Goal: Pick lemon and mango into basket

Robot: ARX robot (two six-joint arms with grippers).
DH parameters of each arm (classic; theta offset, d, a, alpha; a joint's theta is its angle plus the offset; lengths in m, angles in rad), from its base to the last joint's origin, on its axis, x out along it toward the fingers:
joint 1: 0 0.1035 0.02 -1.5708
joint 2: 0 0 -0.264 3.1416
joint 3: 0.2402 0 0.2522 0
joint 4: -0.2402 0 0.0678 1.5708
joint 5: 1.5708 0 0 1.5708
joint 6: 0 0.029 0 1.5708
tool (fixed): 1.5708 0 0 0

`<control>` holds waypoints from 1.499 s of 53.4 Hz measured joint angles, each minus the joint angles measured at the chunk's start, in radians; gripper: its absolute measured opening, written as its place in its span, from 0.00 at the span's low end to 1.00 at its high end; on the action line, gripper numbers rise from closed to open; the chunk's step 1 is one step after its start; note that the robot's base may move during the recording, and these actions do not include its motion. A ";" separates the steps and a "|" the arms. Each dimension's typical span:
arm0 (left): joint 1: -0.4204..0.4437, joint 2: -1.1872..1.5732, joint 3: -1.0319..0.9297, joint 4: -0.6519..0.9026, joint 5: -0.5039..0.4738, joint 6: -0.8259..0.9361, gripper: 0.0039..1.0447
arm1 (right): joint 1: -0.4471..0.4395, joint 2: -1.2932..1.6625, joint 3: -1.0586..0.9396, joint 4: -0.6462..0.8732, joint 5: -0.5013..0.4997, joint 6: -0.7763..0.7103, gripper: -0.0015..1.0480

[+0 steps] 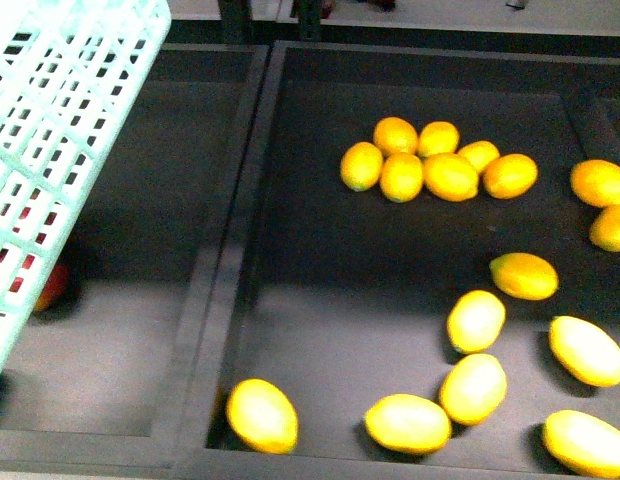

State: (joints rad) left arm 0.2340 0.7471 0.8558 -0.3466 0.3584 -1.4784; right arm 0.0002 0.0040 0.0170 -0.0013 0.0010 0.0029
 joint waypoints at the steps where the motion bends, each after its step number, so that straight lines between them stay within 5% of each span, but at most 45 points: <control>1: 0.000 0.000 0.000 0.000 -0.001 0.000 0.05 | 0.000 0.000 0.000 0.000 -0.001 0.000 0.92; 31: 0.006 0.006 0.000 0.000 -0.030 0.013 0.05 | -0.001 0.000 0.000 0.000 -0.008 0.000 0.92; 34: -0.008 0.041 0.064 -0.152 -0.016 0.146 0.05 | -0.001 0.000 0.000 0.000 -0.005 0.000 0.92; 39: -0.087 0.115 0.151 -0.312 -0.031 0.390 0.05 | -0.001 0.000 0.000 0.000 -0.003 0.000 0.92; 49: -0.328 0.269 0.162 -0.222 -0.164 0.664 0.05 | -0.001 0.000 0.000 0.000 -0.003 0.000 0.92; 70: -0.808 0.523 0.283 -0.098 -0.230 0.674 0.05 | -0.001 0.000 0.000 0.000 -0.001 0.000 0.92; 80: -0.913 0.525 0.287 -0.074 -0.253 0.645 0.05 | 0.000 0.000 0.000 0.000 -0.002 0.000 0.92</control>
State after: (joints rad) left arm -0.6792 1.2720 1.1431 -0.4202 0.1055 -0.8337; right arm -0.0002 0.0036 0.0170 -0.0013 -0.0006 0.0029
